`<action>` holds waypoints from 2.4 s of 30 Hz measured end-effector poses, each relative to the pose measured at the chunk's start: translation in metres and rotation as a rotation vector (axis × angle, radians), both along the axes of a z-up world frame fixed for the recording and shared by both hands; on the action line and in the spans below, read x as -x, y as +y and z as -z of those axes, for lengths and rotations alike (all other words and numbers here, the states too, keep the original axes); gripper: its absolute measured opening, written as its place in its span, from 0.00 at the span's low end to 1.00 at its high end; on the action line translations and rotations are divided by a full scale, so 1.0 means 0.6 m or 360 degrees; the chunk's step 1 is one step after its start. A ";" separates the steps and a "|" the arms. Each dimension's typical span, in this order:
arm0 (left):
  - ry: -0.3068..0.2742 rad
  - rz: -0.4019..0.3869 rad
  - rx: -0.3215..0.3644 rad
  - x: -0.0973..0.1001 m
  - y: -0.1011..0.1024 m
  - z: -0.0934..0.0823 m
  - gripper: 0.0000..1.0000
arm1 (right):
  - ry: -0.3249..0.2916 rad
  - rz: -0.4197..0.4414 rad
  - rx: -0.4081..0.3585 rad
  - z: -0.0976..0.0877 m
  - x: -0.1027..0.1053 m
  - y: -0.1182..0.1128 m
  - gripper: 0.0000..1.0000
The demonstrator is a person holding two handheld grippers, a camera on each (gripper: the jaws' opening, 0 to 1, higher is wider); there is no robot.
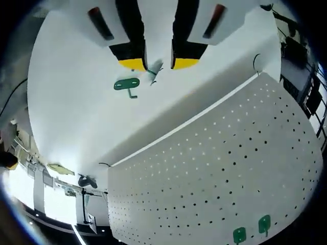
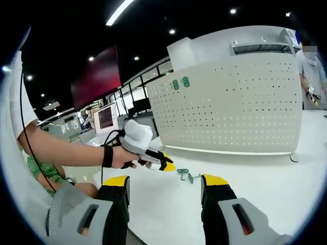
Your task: Insert the hook assembly into the mounting plate slot until the hook locks in place.
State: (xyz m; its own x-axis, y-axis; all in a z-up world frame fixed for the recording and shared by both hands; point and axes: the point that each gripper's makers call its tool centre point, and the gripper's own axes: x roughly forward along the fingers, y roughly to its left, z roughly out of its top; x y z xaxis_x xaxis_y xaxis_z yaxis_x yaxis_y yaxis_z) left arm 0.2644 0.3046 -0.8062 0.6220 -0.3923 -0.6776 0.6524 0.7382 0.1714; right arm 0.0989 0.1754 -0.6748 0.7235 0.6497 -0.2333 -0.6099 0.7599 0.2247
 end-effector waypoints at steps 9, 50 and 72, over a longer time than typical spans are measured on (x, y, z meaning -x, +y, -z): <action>0.0023 0.0061 -0.0015 -0.008 -0.009 0.014 0.16 | 0.0022 0.0036 -0.0015 0.006 0.002 -0.010 0.57; 0.0060 0.0091 -0.0104 -0.025 -0.017 0.049 0.02 | 0.0069 0.0142 -0.0039 0.023 -0.007 -0.036 0.55; 0.0127 -0.0080 0.0192 0.008 -0.009 0.017 0.01 | 0.0049 0.0084 -0.0031 0.016 -0.006 -0.021 0.55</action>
